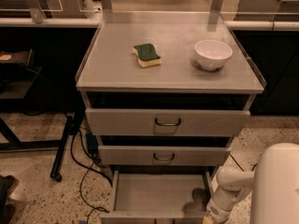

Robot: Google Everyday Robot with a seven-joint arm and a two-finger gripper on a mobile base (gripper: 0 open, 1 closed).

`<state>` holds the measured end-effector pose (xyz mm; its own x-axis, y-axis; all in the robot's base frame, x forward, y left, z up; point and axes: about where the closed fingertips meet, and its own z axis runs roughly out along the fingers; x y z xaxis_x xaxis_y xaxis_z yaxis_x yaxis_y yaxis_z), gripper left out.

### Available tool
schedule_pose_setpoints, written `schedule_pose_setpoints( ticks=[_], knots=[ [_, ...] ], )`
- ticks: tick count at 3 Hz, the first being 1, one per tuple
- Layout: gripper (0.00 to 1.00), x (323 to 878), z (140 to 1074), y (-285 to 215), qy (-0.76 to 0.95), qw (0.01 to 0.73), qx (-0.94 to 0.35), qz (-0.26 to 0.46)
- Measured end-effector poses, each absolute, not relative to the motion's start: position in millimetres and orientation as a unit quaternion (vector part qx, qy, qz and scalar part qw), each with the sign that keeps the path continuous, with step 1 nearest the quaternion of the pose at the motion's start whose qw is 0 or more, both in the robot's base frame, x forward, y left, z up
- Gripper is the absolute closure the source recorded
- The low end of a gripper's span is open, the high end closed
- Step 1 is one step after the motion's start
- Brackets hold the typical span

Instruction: Close bottom drawer

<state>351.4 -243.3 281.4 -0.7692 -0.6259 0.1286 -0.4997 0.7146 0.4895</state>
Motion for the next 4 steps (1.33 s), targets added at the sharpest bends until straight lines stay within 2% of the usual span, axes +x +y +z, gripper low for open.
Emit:
schedule_pose_setpoints(
  ticks=[4],
  knots=[
    [1.0,395.2,236.9,-260.5,-0.944,0.106,0.205,-0.236]
  ],
)
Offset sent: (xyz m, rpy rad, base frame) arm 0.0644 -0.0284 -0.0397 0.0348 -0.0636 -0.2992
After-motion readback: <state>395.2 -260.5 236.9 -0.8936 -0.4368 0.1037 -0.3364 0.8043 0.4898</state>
